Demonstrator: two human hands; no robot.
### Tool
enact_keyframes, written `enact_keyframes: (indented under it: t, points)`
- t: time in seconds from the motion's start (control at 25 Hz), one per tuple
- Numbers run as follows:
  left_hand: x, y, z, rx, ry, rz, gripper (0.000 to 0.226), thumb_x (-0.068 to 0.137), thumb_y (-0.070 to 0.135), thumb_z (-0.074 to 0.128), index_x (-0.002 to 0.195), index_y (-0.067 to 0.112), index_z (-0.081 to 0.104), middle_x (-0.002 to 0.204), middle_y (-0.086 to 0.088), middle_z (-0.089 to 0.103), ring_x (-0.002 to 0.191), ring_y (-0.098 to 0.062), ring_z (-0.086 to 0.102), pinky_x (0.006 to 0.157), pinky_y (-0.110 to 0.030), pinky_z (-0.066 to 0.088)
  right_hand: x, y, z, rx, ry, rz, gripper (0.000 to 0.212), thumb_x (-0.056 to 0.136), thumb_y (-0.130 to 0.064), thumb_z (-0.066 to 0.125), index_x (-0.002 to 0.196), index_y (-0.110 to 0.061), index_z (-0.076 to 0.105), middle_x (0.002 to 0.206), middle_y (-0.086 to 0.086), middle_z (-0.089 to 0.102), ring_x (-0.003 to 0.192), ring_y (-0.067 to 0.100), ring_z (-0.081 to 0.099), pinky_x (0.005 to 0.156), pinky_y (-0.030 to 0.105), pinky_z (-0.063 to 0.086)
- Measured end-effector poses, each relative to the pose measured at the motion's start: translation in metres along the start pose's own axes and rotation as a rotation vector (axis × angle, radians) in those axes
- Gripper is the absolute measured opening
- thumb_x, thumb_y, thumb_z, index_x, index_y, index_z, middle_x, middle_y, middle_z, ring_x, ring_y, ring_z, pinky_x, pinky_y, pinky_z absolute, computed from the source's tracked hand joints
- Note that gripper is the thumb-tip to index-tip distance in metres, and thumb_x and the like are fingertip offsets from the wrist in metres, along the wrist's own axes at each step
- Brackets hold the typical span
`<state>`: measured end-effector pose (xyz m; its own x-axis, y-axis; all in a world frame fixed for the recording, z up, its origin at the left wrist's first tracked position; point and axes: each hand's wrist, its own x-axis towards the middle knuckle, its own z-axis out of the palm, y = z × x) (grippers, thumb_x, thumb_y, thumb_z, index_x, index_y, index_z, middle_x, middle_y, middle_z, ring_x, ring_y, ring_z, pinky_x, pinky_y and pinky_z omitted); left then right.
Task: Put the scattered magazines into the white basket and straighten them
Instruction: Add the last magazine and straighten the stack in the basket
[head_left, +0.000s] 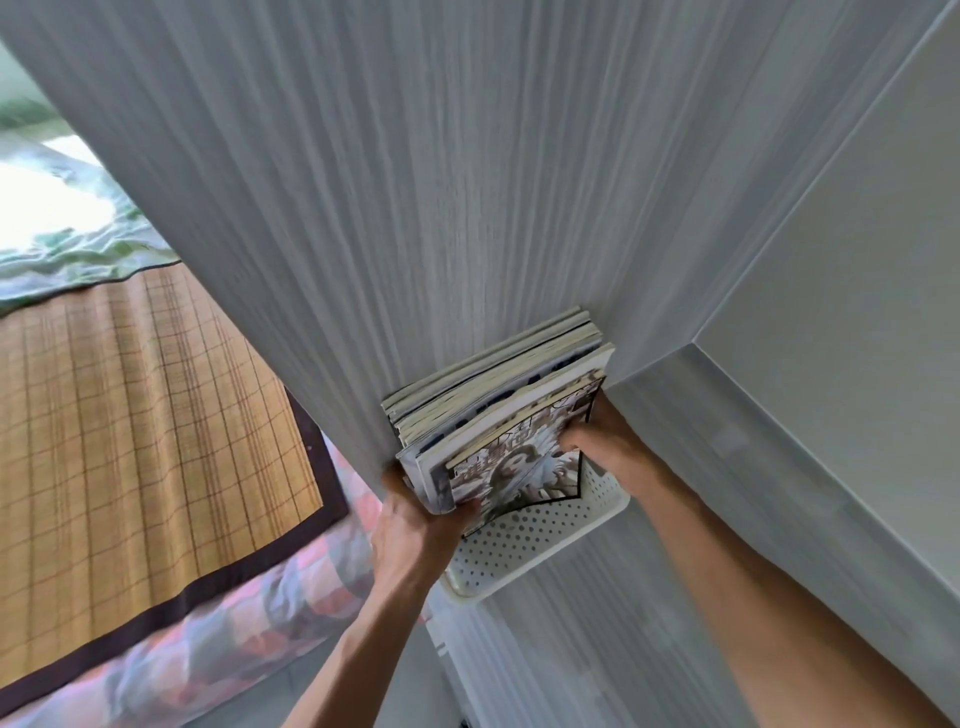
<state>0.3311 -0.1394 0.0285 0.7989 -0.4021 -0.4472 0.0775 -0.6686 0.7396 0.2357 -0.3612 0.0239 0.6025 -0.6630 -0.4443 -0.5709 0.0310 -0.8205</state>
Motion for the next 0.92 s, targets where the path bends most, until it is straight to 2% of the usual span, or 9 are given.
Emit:
enact_keyframes:
  t: [0.12, 0.32, 0.44, 0.52, 0.6, 0.68, 0.72, 0.8, 0.92]
  points:
    - [-0.023, 0.010, 0.001, -0.119, 0.009, -0.016, 0.084, 0.077, 0.035, 0.076, 0.144, 0.029, 0.025, 0.144, -0.004, 0.050, 0.127, -0.029, 0.050, 0.109, -0.053, 0.039, -0.008, 0.000, 0.005, 0.184, 0.067, -0.094, 0.051, 0.061, 0.003, 0.057, 0.101, -0.029, 0.056, 0.095, -0.005, 0.066, 0.089, 0.008, 0.060, 0.071, 0.028, 0.044]
    - [-0.022, 0.032, 0.015, -0.400, -0.107, -0.143, 0.069, 0.077, 0.015, 0.072, 0.127, 0.031, 0.028, 0.121, 0.015, 0.055, 0.097, 0.005, 0.052, 0.075, -0.018, 0.040, -0.014, 0.000, 0.000, 0.414, 0.038, -0.174, 0.049, 0.052, 0.002, 0.053, 0.086, -0.030, 0.068, 0.088, -0.006, 0.073, 0.089, 0.012, 0.070, 0.077, 0.035, 0.053]
    - [-0.020, 0.028, 0.011, -0.424, -0.150, -0.168, 0.088, 0.080, 0.008, 0.065, 0.148, 0.033, 0.015, 0.140, 0.015, 0.045, 0.126, -0.014, 0.046, 0.102, -0.029, 0.034, -0.014, -0.003, -0.001, 0.384, 0.038, -0.170, 0.052, 0.052, 0.003, 0.056, 0.089, -0.032, 0.068, 0.089, -0.007, 0.074, 0.091, 0.012, 0.070, 0.077, 0.031, 0.050]
    - [-0.018, 0.021, 0.009, -0.493, -0.056, -0.178, 0.079, 0.080, -0.002, 0.057, 0.148, 0.025, 0.028, 0.142, 0.007, 0.050, 0.128, -0.021, 0.047, 0.109, -0.037, 0.035, -0.012, -0.006, 0.000, 0.390, 0.070, -0.145, 0.054, 0.053, 0.004, 0.058, 0.095, -0.029, 0.067, 0.092, -0.006, 0.074, 0.093, 0.014, 0.069, 0.076, 0.029, 0.050]
    - [-0.018, 0.015, 0.006, -0.727, 0.117, -0.248, 0.048, 0.086, -0.007, 0.046, 0.125, 0.019, 0.059, 0.126, -0.001, 0.064, 0.110, -0.014, 0.063, 0.097, -0.025, 0.050, -0.012, -0.009, 0.000, 0.360, 0.157, -0.084, 0.064, 0.057, 0.010, 0.054, 0.109, -0.027, 0.064, 0.094, -0.009, 0.073, 0.094, 0.010, 0.067, 0.071, 0.023, 0.049]
    - [-0.019, 0.011, 0.004, -0.938, 0.165, -0.341, 0.034, 0.098, 0.013, 0.042, 0.091, 0.020, 0.075, 0.089, 0.004, 0.076, 0.076, -0.005, 0.072, 0.065, -0.014, 0.056, -0.016, -0.003, 0.002, 0.327, 0.159, -0.051, 0.076, 0.059, 0.018, 0.046, 0.120, -0.025, 0.060, 0.102, -0.009, 0.070, 0.102, 0.007, 0.063, 0.075, 0.026, 0.052]
    - [-0.020, 0.015, 0.005, -0.955, 0.111, -0.354, 0.035, 0.099, 0.028, 0.044, 0.091, 0.022, 0.077, 0.085, 0.005, 0.078, 0.077, -0.007, 0.074, 0.070, -0.017, 0.057, -0.018, 0.000, 0.004, 0.318, 0.091, -0.054, 0.078, 0.059, 0.020, 0.044, 0.122, -0.023, 0.059, 0.107, -0.005, 0.070, 0.106, 0.012, 0.062, 0.082, 0.032, 0.053]
    - [-0.024, 0.022, 0.008, -0.836, -0.023, -0.341, 0.045, 0.095, 0.053, 0.043, 0.119, 0.024, 0.068, 0.112, -0.002, 0.074, 0.107, -0.021, 0.068, 0.101, -0.039, 0.049, -0.019, 0.002, 0.007, 0.304, 0.011, -0.037, 0.073, 0.063, 0.022, 0.047, 0.123, -0.019, 0.058, 0.113, 0.001, 0.069, 0.111, 0.020, 0.061, 0.090, 0.036, 0.051]
    - [-0.026, 0.027, 0.004, -0.755, 0.013, -0.285, 0.046, 0.092, 0.049, 0.041, 0.129, 0.028, 0.059, 0.127, -0.004, 0.066, 0.120, -0.027, 0.058, 0.109, -0.052, 0.039, -0.025, 0.005, 0.009, 0.294, 0.316, 0.134, 0.058, 0.077, 0.012, 0.051, 0.128, -0.014, 0.057, 0.123, -0.003, 0.061, 0.108, 0.018, 0.058, 0.089, 0.030, 0.045]
